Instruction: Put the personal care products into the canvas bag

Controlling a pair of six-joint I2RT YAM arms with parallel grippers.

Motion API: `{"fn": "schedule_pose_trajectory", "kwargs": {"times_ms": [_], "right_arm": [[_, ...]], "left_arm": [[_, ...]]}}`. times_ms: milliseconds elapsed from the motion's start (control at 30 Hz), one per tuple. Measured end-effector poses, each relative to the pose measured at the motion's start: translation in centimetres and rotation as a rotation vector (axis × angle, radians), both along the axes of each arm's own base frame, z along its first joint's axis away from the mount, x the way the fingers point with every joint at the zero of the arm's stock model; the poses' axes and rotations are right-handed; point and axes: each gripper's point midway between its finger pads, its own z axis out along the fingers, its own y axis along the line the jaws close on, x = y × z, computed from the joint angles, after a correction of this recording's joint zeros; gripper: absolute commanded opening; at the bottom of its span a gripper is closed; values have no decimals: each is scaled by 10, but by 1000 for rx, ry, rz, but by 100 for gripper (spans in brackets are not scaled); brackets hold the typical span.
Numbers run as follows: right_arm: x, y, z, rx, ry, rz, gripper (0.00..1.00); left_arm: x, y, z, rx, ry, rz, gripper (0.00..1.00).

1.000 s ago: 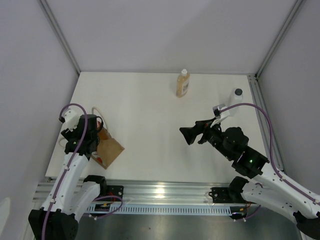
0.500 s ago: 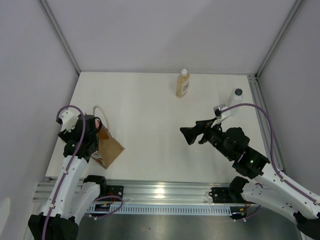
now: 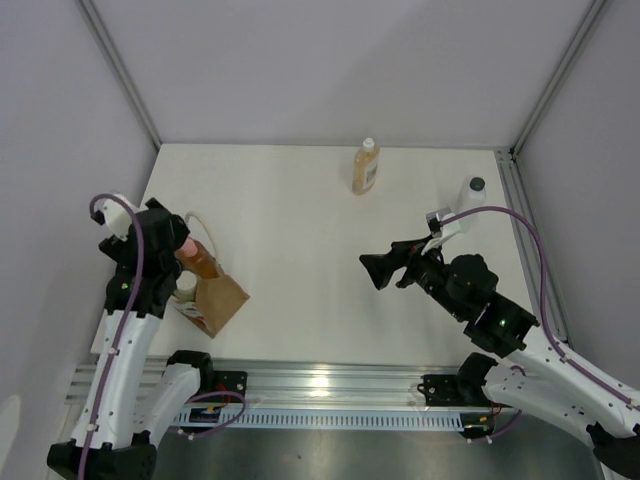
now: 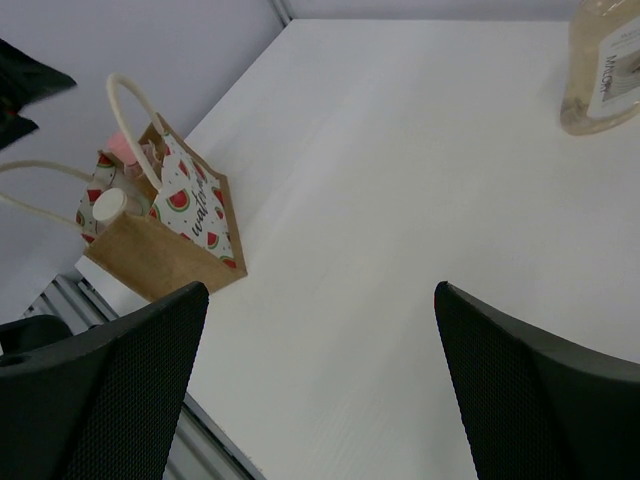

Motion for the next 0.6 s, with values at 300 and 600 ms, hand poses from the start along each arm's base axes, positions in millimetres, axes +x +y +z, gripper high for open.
{"fn": "schedule_pose_trajectory", "kwargs": {"times_ms": [300,600], "right_arm": [[4,3,-7,-26,12,-5,99],[46,-26,-11,-104,21,-223,99]], "left_arm": [[8,-80,142,-98,-315,-446,99],[-11,-221,89,-178,-246,-1003,99]]}}
